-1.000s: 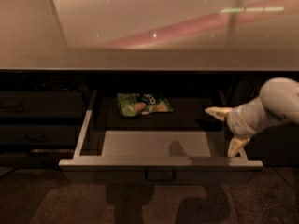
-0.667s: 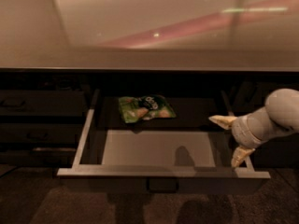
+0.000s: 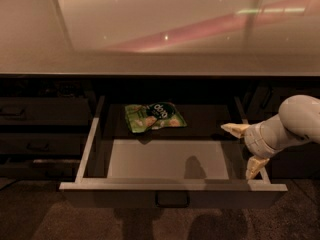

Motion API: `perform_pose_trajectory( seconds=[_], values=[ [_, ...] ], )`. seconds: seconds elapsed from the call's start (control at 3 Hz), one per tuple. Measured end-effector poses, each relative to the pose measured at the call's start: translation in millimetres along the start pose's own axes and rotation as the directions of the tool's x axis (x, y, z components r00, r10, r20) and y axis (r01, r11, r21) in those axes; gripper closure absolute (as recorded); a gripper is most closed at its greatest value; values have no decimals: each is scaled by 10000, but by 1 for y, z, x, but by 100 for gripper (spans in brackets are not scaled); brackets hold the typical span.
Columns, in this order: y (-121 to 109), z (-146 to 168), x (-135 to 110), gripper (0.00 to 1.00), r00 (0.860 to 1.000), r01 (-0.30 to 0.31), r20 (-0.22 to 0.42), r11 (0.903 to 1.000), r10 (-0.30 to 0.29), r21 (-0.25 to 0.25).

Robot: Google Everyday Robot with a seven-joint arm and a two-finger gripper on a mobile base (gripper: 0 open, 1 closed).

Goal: Open top drawer

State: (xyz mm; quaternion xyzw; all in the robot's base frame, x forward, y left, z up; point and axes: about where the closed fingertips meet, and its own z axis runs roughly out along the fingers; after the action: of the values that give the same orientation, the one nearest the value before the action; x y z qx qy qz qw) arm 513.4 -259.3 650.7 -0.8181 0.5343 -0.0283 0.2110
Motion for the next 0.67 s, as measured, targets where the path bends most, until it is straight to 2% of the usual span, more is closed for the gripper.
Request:
perform_pose_trajectory(
  seconds=[0.33,0.67],
  values=[
    [15,5,-14,0,9978,566,-325,9982,-572,-189],
    [46,7,-32,0,9848,1566,-727,9874,-1579,-231]
  ],
)
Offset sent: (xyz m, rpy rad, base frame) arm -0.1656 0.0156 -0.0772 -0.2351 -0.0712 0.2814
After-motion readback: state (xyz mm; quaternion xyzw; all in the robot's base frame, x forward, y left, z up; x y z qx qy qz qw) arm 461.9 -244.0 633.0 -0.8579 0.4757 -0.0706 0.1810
